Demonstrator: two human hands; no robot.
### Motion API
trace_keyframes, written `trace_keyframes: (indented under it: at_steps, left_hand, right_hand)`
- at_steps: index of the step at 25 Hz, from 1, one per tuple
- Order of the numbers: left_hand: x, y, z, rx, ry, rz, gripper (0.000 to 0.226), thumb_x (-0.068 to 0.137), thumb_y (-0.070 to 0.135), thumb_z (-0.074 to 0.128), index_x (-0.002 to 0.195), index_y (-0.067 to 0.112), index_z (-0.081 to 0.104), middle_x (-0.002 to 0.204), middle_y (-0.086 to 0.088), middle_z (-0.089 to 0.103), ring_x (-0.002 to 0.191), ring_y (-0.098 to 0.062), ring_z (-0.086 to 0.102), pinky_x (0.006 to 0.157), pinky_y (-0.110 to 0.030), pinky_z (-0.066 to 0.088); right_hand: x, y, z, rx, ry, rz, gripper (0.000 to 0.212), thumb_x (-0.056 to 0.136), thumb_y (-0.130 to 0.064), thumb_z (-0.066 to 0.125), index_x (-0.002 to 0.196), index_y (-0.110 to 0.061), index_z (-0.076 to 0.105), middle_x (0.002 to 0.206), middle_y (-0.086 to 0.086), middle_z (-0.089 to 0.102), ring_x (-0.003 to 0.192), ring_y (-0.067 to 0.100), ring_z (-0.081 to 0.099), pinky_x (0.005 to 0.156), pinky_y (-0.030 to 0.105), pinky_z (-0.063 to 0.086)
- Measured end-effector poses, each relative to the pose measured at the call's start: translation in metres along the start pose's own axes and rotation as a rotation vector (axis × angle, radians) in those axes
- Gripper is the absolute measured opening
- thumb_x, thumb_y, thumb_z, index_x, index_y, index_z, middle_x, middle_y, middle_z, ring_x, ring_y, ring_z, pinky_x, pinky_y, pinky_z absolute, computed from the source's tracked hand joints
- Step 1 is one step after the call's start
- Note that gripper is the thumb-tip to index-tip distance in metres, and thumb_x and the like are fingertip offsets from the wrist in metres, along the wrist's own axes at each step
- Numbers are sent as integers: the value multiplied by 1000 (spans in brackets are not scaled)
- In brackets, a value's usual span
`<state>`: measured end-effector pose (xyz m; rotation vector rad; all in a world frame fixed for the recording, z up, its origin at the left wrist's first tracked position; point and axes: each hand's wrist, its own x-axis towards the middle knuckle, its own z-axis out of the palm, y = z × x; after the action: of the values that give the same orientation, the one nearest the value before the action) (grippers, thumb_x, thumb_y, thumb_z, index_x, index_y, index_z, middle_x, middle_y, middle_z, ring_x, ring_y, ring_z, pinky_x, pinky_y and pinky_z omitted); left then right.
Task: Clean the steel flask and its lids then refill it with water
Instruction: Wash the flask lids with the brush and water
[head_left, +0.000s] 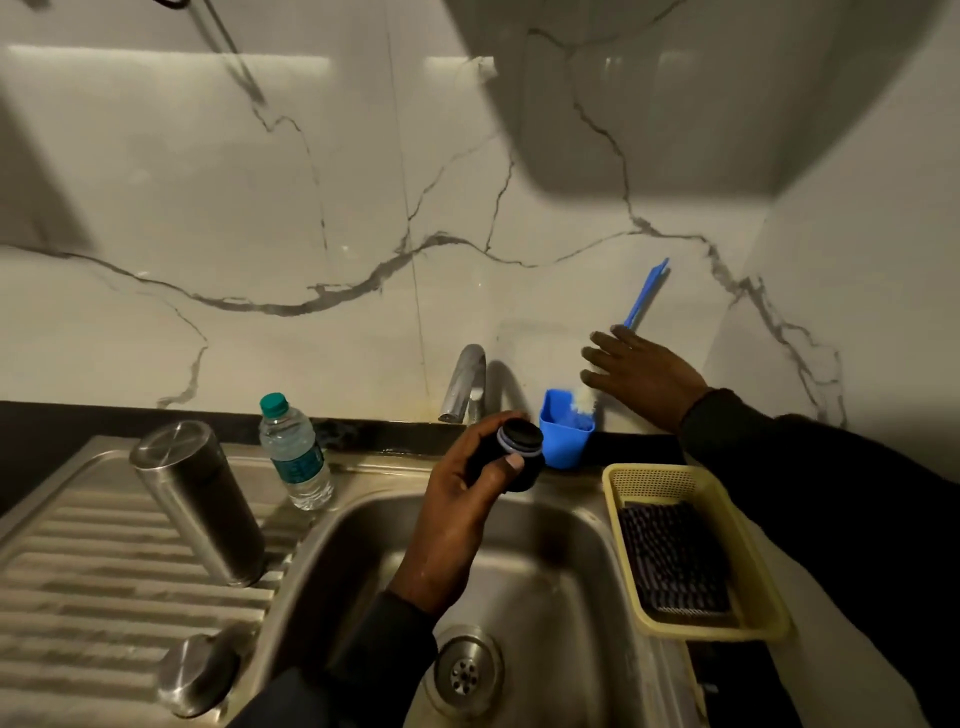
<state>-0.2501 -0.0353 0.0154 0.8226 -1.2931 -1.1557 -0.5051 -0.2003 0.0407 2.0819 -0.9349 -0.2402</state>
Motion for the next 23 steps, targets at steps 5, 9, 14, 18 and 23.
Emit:
trace_keyframes:
  at_steps: [5,9,14,18,23]
  left_hand:
    - [-2,1,-13,-72,59,-8,42,86,30,62,123,11,57,122,-16,64,116,-39,60,100,-54,50]
    - [-4,-5,-20,-80,80,-8,45,87,28,59,126,7,52,122,-19,61,115,-41,57,101,-61,46]
    - [-1,-11,-21,-91,89,1,39,87,27,57,123,12,57,121,-21,61,113,-43,58,97,-55,50]
    - [0,-10,-18,-118,99,-3,40,85,31,58,121,13,58,117,-19,64,105,-34,62,88,-39,52]
    - [2,-2,-18,-135,80,8,40,83,34,60,117,14,61,116,-19,66,105,-34,64,85,-34,54]
  right_hand:
    - [16,-6,20,-36,-193,-29,37,92,-9,48,126,-23,53,125,7,51,111,29,52,96,38,38]
    - [30,-10,27,-89,-320,-72,35,94,-13,50,128,-23,52,118,6,55,111,28,49,91,36,38]
    - [34,12,11,-136,-338,4,31,94,-15,47,120,-29,57,115,1,57,109,24,54,91,36,39]
    - [25,43,-22,-102,-343,145,29,92,-13,48,114,-28,57,111,-2,56,103,21,56,80,35,43]
    - [7,68,-77,256,-354,395,29,89,-24,57,118,-27,57,111,1,61,102,24,58,76,37,43]
